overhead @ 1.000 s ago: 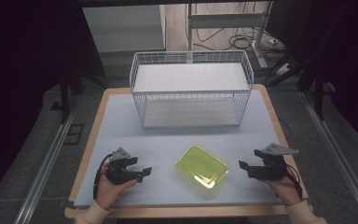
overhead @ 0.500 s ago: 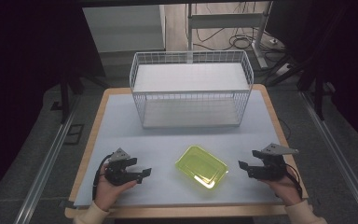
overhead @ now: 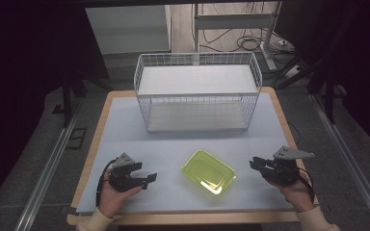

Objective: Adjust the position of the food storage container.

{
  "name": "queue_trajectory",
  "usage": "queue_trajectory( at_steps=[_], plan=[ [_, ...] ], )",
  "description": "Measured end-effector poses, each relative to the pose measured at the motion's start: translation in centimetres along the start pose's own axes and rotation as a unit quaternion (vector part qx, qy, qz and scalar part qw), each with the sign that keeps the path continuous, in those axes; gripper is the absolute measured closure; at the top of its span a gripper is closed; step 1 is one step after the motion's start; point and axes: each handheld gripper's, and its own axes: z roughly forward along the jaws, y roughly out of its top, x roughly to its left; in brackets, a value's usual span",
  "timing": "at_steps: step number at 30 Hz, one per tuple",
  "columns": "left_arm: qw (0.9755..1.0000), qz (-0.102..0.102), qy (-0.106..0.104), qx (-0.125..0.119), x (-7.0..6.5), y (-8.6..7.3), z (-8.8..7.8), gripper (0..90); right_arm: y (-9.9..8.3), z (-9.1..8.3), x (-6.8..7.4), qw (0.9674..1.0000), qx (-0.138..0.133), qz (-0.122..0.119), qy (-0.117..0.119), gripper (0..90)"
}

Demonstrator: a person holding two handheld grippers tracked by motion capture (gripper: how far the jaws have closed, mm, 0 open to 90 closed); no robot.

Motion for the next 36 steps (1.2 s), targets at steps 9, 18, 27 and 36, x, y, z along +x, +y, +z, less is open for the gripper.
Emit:
queue_trajectory(
  at_steps=[9, 18, 27, 36],
  plan=[
    [1.0, -0.003, 0.005, -0.003, 0.0, 0.0, 0.0, 21.4, 1.1, -0.6, 1.3, 0.9995, -0.002, -0.023, 0.023, 89.9],
    [1.0, -0.001, 0.005, 0.006, 0.0, -0.1, 0.3, 21.5, 2.1, 0.8, 5.7, 0.9953, 0.006, -0.065, 0.072, 89.9],
    [0.9999, -0.003, -0.001, 0.01, -0.2, -0.1, 0.4, 21.4, 2.5, 2.6, 9.8, 0.9876, 0.026, -0.098, 0.12, 89.8],
    [0.9999, -0.001, -0.004, 0.01, -0.2, -0.2, 0.4, 21.6, 1.8, 4.3, 13.2, 0.9764, 0.062, -0.128, 0.162, 89.9]
  ],
)
